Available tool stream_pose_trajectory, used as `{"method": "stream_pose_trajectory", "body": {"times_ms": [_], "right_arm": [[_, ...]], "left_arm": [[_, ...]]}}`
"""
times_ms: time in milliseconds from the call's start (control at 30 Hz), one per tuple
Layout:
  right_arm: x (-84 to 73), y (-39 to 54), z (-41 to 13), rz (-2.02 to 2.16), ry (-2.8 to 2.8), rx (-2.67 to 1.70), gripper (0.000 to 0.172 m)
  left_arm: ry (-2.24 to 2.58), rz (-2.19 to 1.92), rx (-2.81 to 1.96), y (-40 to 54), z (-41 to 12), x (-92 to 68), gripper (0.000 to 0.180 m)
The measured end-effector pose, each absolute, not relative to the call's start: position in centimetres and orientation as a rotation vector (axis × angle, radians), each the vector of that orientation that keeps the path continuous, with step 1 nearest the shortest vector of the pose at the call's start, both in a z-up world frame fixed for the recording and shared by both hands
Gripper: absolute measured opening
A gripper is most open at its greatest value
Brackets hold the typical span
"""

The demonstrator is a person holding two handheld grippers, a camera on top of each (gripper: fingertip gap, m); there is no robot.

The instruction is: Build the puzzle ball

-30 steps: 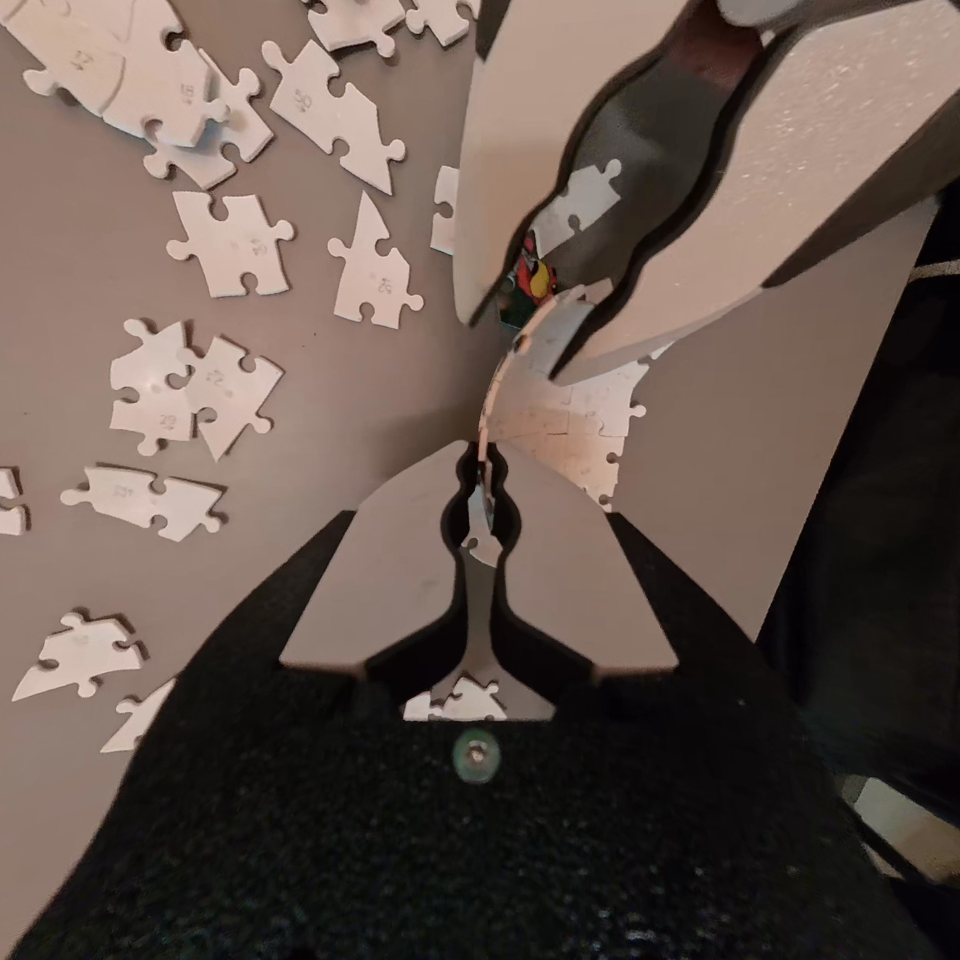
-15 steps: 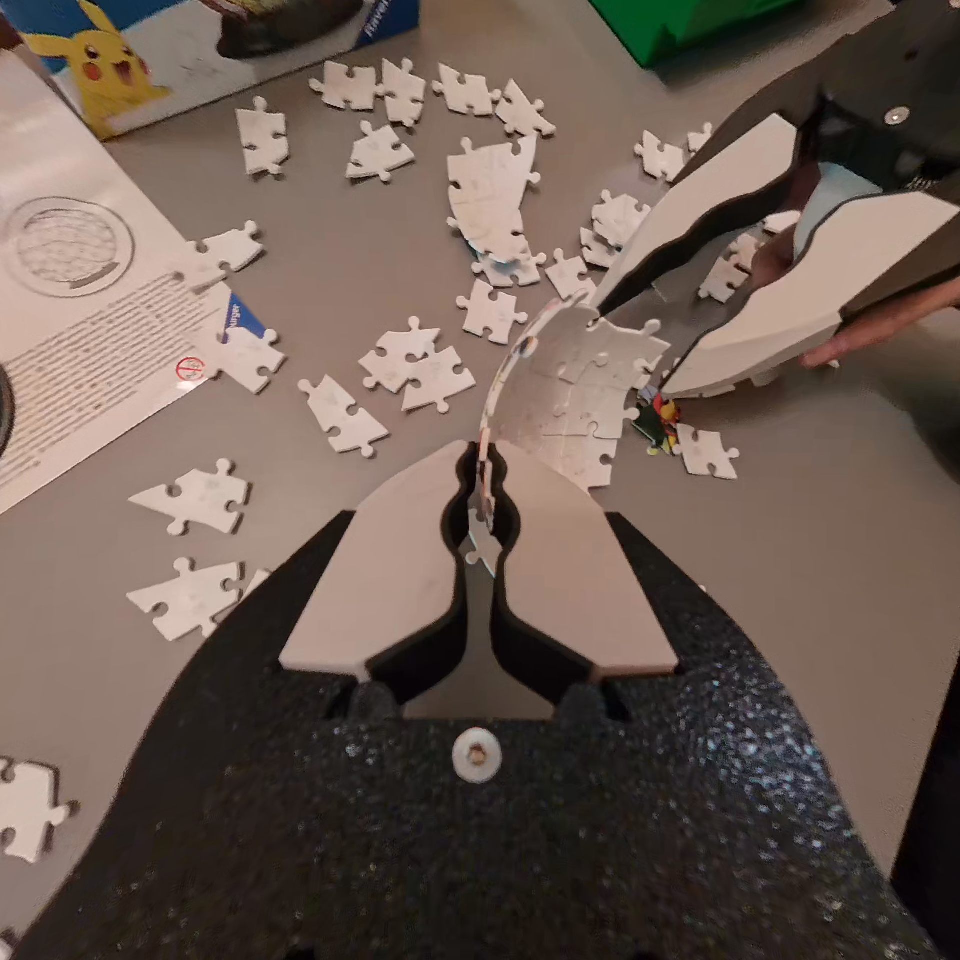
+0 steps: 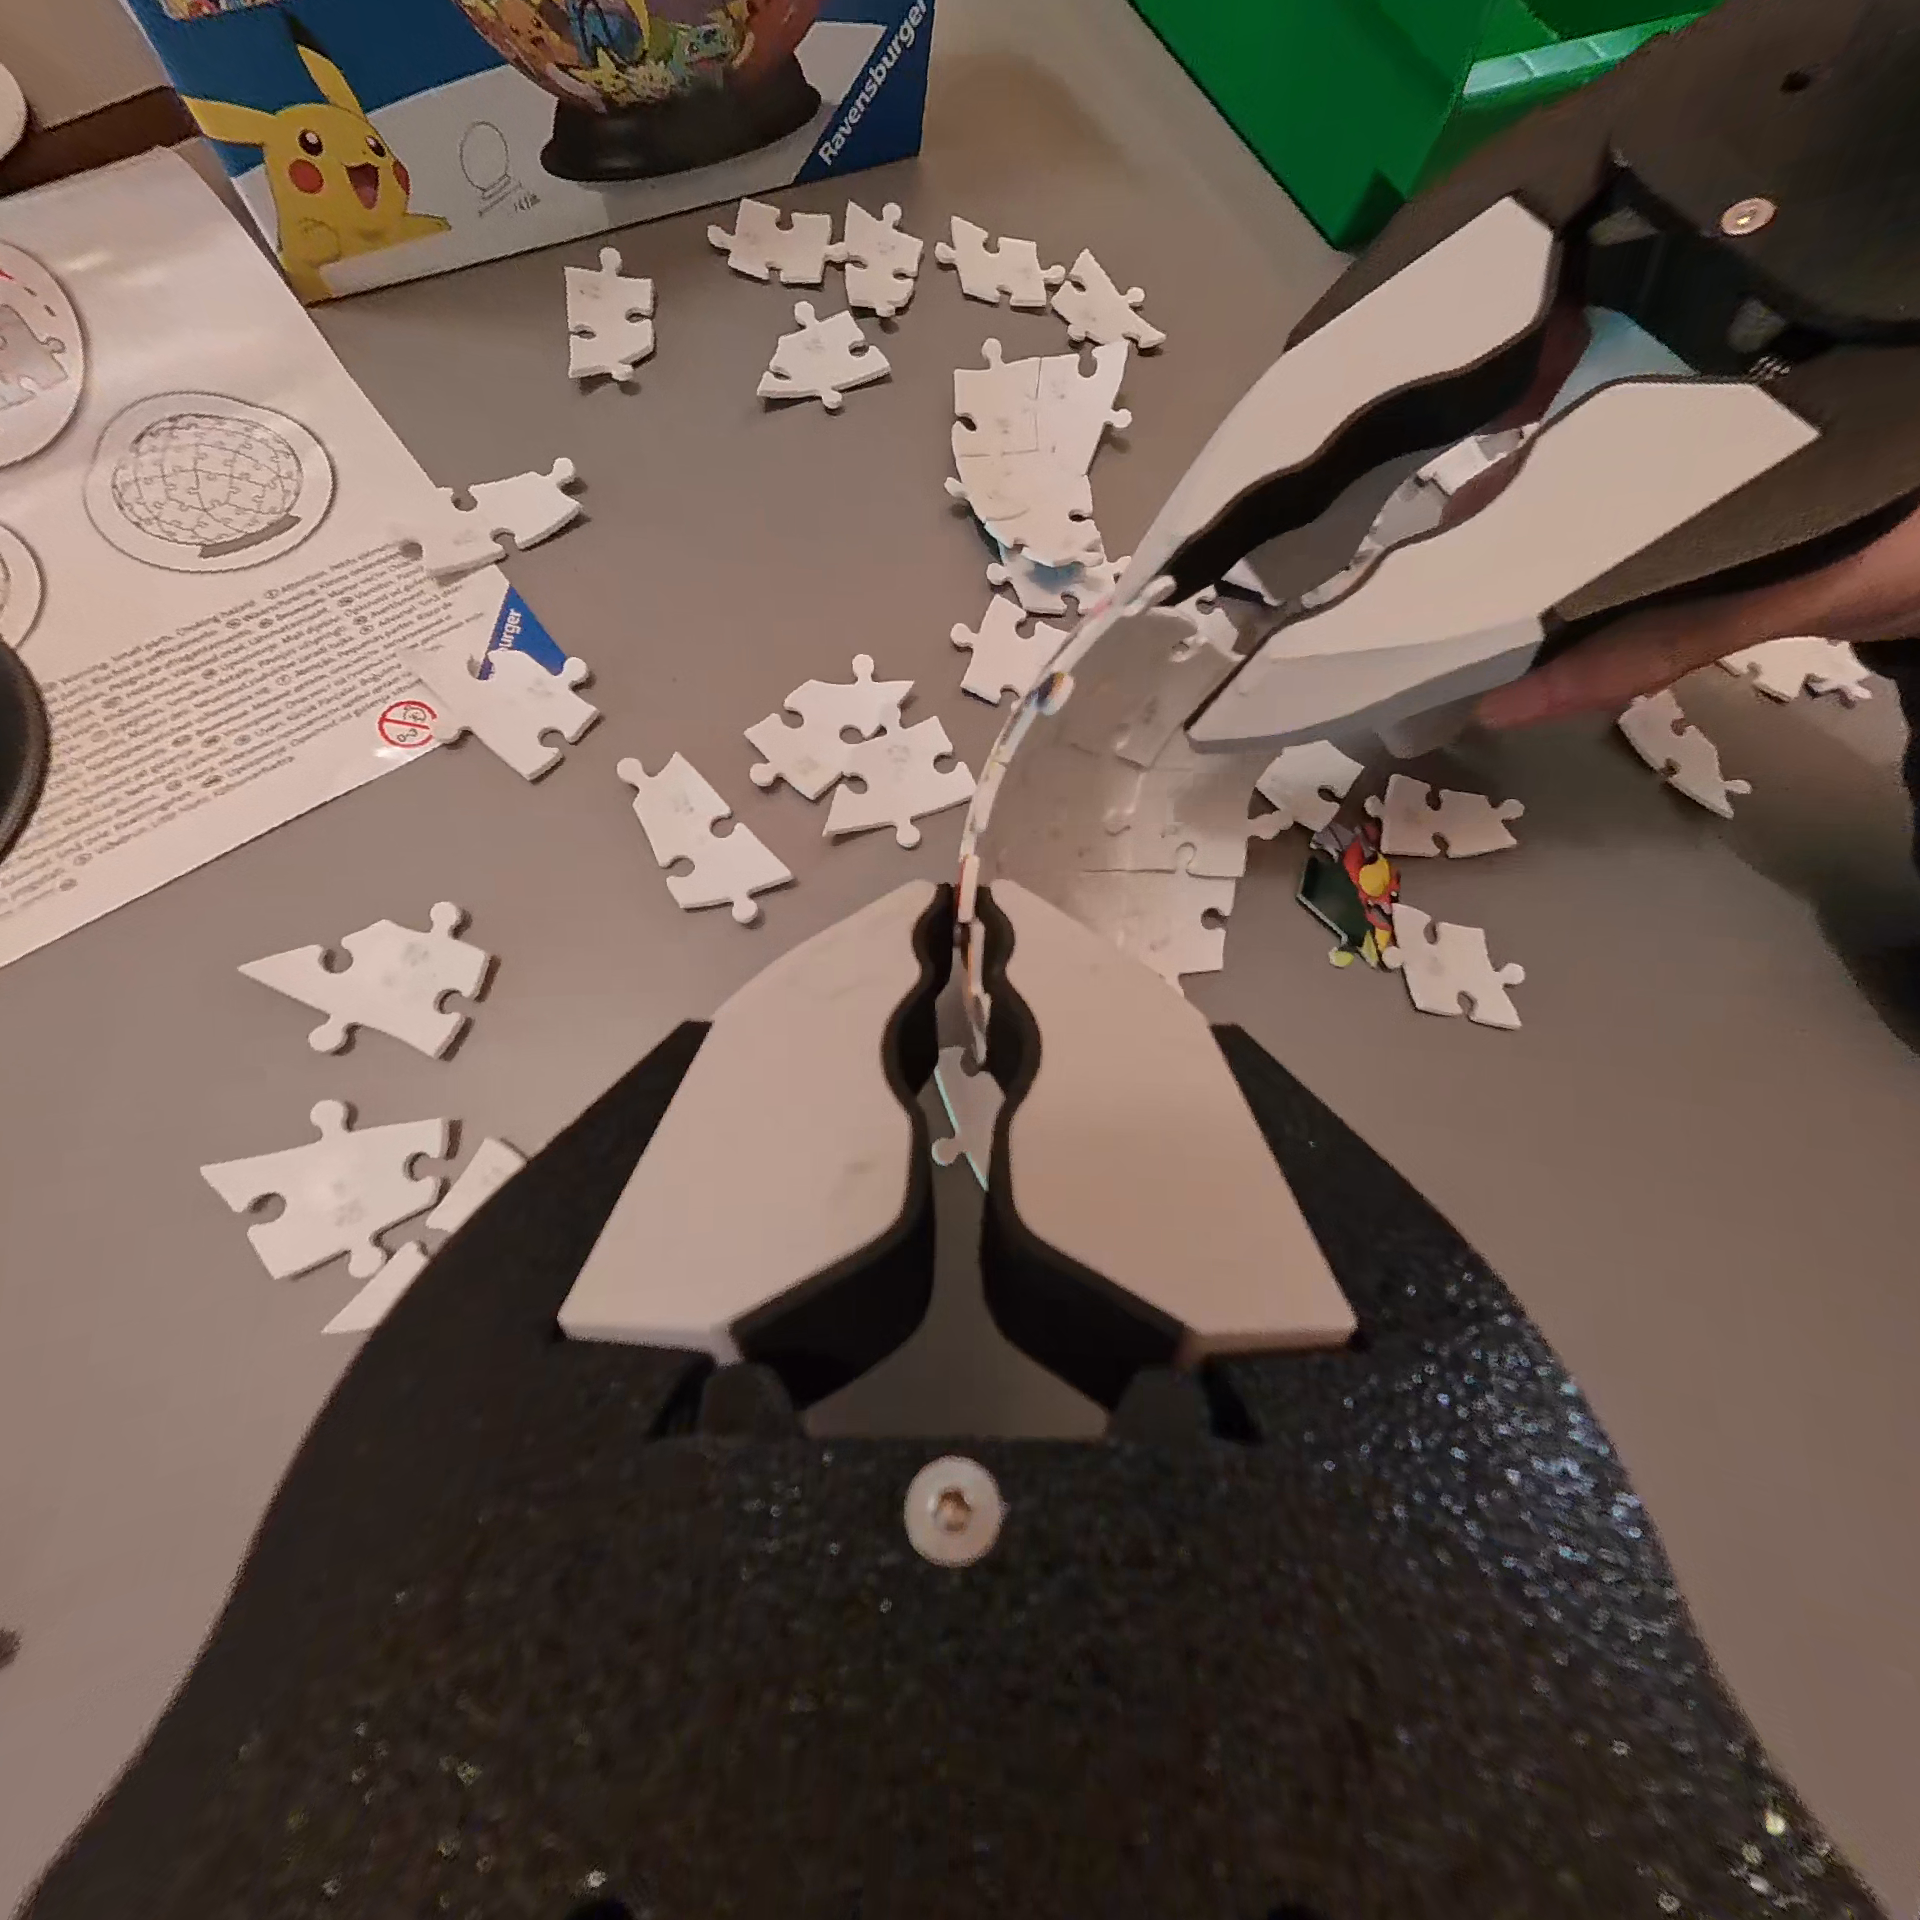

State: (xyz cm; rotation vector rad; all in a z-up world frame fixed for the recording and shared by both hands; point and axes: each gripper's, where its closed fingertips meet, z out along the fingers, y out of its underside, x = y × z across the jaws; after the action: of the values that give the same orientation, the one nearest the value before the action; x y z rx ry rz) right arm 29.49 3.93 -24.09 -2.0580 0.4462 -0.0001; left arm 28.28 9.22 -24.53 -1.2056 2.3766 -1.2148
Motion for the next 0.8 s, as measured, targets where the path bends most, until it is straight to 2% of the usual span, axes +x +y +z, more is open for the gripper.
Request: {"method": "stream_pose_trajectory", "body": {"times_ms": [167, 233, 567, 800], "right_arm": [[29.0, 4.3, -24.8, 0.034, 0.412, -2.104, 0.007], [29.1, 4.3, -24.8, 0.022, 0.407, -2.103, 0.004], [29.3, 4.3, -24.7, -0.040, 0.365, -2.111, 0.004], [29.7, 4.3, -24.4, -0.136, 0.342, -2.104, 0.004]], "left_arm": [[2.379, -1.209, -1.214, 9.3, -24.5, 28.2, 0.003], [2.382, -1.205, -1.214, 9.3, -24.5, 28.2, 0.003], [2.390, -1.200, -1.201, 9.1, -24.5, 28.3, 0.003], [2.316, -1.209, -1.212, 9.9, -23.3, 28.3, 0.029]]}}
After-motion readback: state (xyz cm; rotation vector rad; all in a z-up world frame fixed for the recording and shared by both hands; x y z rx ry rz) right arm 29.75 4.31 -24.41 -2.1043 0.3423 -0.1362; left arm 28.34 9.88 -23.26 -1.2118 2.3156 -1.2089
